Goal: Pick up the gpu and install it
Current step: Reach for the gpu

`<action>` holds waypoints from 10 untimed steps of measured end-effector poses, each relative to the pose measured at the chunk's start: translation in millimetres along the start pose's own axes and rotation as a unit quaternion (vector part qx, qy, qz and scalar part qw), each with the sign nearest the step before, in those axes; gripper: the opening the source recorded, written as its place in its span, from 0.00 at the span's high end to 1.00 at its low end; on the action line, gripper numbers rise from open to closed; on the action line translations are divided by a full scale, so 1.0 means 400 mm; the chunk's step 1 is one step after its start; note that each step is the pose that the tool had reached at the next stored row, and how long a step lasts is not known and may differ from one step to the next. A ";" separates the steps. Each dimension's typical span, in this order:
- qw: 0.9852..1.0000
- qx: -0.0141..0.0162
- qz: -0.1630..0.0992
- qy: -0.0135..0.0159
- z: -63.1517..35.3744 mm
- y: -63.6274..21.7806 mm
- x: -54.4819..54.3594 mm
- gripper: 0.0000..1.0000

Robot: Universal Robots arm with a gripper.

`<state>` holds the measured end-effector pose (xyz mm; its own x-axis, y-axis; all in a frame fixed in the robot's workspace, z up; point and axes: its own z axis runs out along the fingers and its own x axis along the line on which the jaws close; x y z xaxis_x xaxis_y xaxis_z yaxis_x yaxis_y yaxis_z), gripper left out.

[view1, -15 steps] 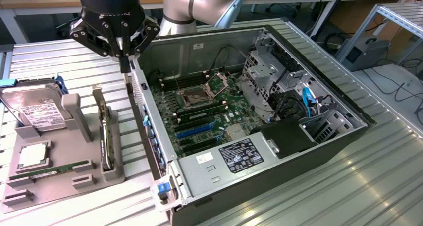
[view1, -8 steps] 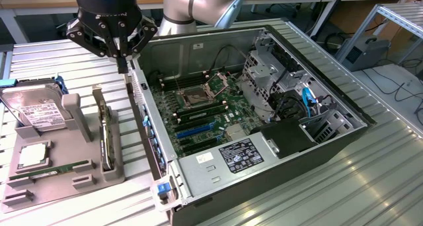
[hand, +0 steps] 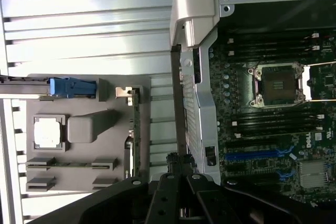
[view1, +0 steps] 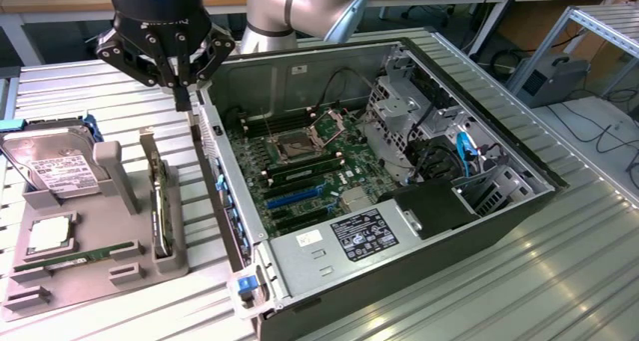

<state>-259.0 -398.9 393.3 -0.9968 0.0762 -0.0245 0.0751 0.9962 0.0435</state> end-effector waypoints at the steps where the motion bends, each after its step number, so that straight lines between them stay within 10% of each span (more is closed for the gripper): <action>1: 1.000 0.000 0.000 0.000 0.000 0.000 0.001 0.89; 10: 1.000 0.000 0.000 0.000 0.000 -0.001 0.010 0.89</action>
<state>-262.9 -398.9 393.3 -0.9968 0.0762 -0.0246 0.0751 0.9962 0.0435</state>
